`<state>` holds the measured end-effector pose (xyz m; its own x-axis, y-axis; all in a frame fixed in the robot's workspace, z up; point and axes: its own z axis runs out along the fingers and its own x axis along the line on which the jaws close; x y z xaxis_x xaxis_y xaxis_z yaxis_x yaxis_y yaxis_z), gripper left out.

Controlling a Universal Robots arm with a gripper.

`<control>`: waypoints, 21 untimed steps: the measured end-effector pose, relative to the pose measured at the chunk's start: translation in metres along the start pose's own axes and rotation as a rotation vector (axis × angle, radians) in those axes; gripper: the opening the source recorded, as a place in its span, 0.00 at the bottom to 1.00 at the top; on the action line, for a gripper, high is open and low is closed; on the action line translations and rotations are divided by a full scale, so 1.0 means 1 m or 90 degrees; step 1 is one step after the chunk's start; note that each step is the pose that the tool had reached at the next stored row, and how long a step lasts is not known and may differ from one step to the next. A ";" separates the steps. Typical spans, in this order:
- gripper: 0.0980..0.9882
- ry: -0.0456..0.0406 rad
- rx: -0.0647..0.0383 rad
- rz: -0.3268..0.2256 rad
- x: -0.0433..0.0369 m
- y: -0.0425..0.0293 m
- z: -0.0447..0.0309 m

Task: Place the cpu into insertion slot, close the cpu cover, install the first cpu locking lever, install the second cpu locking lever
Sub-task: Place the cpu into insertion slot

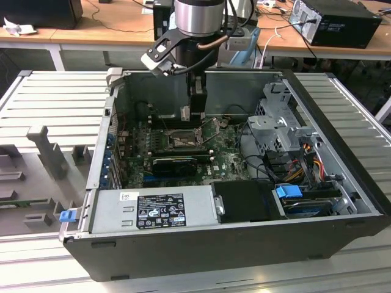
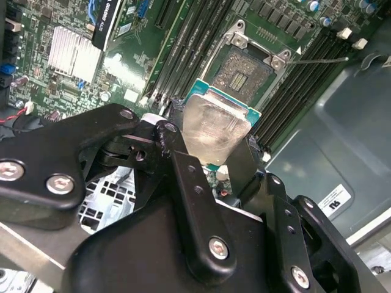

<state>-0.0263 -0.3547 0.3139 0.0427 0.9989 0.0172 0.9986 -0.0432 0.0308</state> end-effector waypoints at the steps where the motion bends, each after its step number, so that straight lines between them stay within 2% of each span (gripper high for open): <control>1: 0.48 -0.0001 0.001 0.000 0.0000 0.0000 0.0011; 2: 0.48 -0.0002 0.003 0.000 0.0000 0.0000 0.0020; 7: 0.48 -0.0017 0.018 0.000 0.0001 -0.0004 0.0108; 14: 0.48 -0.0028 0.034 0.001 0.0001 -0.0007 0.0202; 16: 0.48 -0.0030 0.037 0.001 0.0002 -0.0008 0.0229; 21: 0.48 -0.0030 0.038 -0.001 0.0050 -0.0009 0.0307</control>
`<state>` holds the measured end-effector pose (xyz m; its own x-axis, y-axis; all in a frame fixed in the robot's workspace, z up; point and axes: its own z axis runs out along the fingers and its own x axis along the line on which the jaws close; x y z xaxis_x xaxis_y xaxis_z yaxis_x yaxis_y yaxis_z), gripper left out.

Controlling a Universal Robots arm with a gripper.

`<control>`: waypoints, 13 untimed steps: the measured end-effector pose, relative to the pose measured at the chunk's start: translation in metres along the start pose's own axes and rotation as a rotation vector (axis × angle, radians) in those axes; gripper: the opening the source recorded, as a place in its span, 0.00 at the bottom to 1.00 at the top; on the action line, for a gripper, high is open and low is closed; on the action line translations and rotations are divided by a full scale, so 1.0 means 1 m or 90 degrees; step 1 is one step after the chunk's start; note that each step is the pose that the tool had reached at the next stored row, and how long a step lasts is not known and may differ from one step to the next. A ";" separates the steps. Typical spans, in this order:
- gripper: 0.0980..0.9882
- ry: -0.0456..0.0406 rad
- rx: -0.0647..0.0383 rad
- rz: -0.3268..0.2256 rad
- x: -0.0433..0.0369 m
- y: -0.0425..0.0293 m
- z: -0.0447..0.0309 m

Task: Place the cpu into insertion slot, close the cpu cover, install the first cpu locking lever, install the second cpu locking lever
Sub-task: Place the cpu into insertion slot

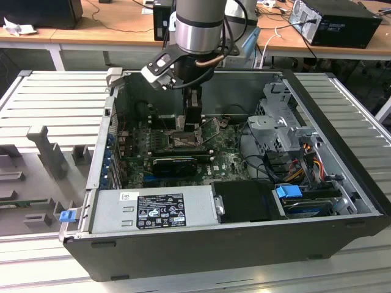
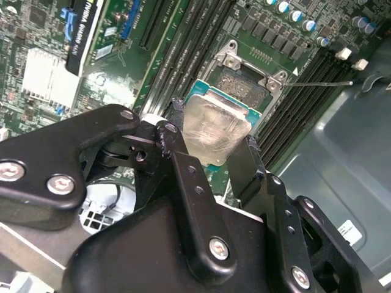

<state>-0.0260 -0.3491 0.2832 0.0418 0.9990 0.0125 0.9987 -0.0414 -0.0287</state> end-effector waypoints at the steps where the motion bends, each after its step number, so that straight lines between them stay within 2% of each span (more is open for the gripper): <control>1: 0.48 0.0000 0.000 -0.001 0.0012 0.0000 0.0011; 3: 0.48 -0.0010 0.000 -0.004 0.0037 0.0000 0.0051; 5: 0.48 -0.0046 0.000 -0.005 0.0039 0.0001 0.0082; 10: 0.48 -0.0095 0.000 -0.005 0.0039 0.0002 0.0116; 11: 0.48 -0.0101 -0.001 -0.005 0.0038 0.0002 0.0118; 12: 0.48 -0.0100 -0.004 -0.005 0.0035 0.0000 0.0123; 13: 0.48 -0.0075 -0.004 -0.005 0.0035 0.0001 0.0138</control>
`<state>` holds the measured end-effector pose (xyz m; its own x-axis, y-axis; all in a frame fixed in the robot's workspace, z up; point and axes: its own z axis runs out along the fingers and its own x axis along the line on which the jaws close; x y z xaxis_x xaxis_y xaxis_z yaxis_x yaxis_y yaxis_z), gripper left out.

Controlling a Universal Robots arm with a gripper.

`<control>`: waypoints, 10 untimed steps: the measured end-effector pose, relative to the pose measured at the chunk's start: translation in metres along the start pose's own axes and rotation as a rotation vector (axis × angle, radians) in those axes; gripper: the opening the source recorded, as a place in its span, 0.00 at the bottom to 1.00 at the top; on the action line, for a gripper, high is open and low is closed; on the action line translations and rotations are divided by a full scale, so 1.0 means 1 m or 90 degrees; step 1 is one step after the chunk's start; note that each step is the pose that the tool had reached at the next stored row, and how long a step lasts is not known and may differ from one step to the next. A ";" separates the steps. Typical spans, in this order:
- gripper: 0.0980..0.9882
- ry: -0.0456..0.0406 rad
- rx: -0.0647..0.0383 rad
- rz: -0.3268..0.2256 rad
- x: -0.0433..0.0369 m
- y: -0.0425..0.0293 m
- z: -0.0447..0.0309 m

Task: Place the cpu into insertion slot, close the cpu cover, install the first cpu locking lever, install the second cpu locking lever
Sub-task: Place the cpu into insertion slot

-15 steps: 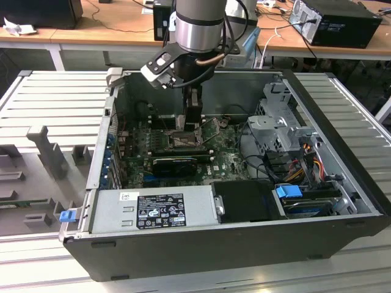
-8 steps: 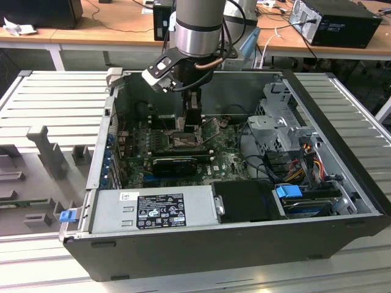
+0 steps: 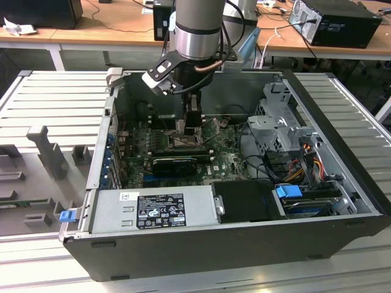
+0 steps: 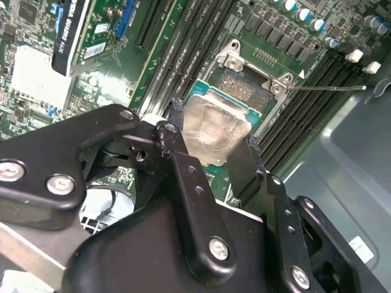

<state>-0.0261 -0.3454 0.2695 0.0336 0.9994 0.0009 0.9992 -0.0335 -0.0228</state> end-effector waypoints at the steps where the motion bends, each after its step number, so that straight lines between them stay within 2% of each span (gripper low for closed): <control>1: 0.48 0.0005 0.000 0.000 0.0000 0.0001 0.0035; 4: 0.48 0.0003 0.000 -0.014 0.0019 0.0004 0.0109; 5: 0.48 0.0002 -0.003 -0.016 0.0019 0.0003 0.0125; 7: 0.48 0.0005 -0.016 -0.017 0.0019 0.0004 0.0141; 8: 0.48 0.0005 -0.019 -0.018 0.0028 0.0004 0.0161; 10: 0.48 0.0005 -0.020 -0.019 0.0053 0.0004 0.0211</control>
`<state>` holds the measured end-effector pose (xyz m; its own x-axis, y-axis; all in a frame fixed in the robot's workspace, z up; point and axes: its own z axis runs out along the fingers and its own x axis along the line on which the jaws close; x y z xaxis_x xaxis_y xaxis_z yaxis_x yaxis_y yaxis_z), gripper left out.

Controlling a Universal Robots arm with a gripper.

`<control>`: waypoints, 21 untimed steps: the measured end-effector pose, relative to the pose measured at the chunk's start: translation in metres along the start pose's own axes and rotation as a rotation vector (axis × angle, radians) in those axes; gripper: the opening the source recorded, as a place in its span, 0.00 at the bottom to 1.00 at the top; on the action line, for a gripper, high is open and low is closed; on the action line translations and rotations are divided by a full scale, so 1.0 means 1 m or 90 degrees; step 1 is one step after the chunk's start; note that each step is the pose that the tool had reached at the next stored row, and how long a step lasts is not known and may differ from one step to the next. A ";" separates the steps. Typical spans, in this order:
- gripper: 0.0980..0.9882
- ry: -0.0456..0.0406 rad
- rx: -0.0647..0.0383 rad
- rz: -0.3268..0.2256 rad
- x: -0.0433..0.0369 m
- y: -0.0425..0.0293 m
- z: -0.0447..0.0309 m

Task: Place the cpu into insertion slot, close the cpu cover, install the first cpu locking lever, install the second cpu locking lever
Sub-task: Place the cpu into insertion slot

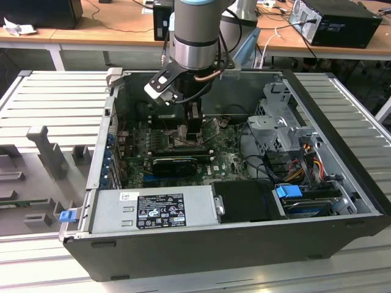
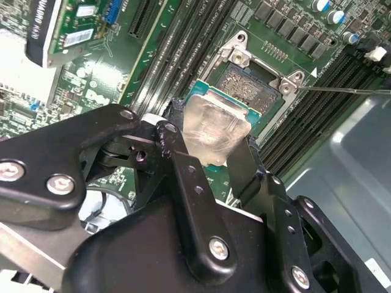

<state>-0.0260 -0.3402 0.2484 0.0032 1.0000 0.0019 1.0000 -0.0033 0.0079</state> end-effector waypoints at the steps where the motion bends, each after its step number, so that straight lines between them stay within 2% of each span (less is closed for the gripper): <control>1: 0.48 0.0000 0.000 0.000 0.0008 0.0000 0.0014; 5: 0.48 0.0000 -0.001 -0.002 0.0030 -0.0001 0.0086; 11: 0.48 0.0000 -0.001 -0.002 0.0139 -0.0001 0.0139; 15: 0.48 0.0002 -0.001 -0.002 0.0156 -0.0051 0.0242; 17: 0.48 0.0003 -0.001 -0.003 0.0207 -0.0054 0.0303; 19: 0.48 0.0002 -0.002 -0.003 0.0226 -0.0091 0.0343; 21: 0.48 0.0002 -0.002 -0.003 0.0238 -0.0095 0.0390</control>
<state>-0.0350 -0.3163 0.2094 -0.0014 1.0000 0.0022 0.9999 0.0014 0.0114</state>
